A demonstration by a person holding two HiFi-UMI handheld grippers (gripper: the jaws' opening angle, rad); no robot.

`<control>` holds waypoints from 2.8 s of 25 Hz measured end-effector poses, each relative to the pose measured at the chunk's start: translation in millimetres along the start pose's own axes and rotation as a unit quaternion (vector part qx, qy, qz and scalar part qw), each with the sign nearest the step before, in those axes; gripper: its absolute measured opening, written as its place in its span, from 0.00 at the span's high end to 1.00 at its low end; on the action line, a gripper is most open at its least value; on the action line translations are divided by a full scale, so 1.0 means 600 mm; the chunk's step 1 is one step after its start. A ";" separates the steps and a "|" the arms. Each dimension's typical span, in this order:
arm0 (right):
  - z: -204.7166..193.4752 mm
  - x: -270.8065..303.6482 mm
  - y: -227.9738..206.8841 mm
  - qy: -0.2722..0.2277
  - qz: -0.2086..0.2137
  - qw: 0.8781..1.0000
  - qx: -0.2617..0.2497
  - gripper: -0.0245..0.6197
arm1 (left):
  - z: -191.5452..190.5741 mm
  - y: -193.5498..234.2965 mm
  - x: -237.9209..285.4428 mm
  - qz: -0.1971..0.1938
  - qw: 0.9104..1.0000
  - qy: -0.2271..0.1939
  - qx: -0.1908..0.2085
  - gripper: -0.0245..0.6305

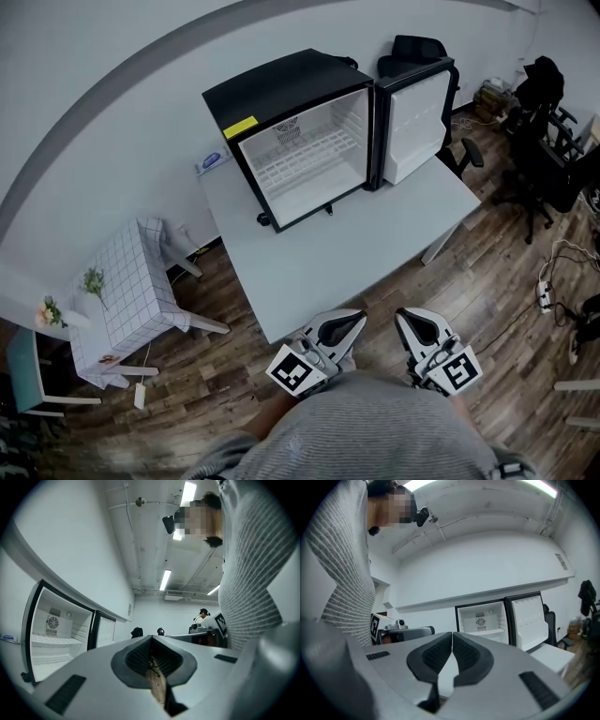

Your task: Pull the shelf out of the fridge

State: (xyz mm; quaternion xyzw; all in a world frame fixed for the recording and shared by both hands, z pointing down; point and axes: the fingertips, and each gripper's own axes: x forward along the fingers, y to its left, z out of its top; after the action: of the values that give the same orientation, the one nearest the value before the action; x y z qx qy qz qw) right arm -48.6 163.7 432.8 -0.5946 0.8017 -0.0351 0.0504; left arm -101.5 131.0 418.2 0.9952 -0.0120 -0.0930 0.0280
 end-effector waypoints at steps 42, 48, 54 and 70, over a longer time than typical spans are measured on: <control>0.051 0.363 -0.304 0.020 0.147 0.989 0.007 0.94 | -0.003 0.398 0.192 0.152 0.988 -0.012 0.007 0.95; 0.055 0.375 -0.369 0.020 0.176 0.984 -0.010 0.94 | -0.015 0.413 0.251 0.178 0.984 -0.018 0.014 0.95; 0.060 0.388 -0.407 0.021 0.202 0.979 -0.015 0.94 | -0.023 0.429 0.276 0.212 0.977 -0.017 0.021 0.95; 0.062 0.405 -0.435 0.020 0.254 0.967 0.002 0.94 | -0.049 0.447 0.296 0.264 0.964 -0.004 0.005 0.95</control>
State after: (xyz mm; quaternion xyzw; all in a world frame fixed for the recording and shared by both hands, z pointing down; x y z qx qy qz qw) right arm 133.6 -144.6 416.8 -0.3705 0.9272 -0.0344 0.0427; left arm 73.6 -140.2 430.0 0.9564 -0.2751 -0.0865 0.0462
